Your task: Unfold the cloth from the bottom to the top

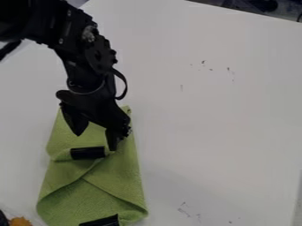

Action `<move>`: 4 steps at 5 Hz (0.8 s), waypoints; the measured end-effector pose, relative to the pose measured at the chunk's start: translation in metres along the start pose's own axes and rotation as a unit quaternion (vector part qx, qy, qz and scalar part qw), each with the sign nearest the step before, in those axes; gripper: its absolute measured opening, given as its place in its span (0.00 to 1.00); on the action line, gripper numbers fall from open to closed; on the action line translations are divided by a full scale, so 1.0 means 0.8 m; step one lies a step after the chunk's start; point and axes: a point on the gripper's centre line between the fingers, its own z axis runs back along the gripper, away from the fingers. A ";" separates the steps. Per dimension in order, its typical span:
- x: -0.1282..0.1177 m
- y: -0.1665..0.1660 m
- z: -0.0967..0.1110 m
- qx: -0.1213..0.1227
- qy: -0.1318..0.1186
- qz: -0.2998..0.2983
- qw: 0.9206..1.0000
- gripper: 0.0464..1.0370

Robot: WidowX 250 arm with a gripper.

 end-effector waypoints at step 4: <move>-0.023 -0.003 -0.026 -0.042 0.013 0.006 0.999 0.96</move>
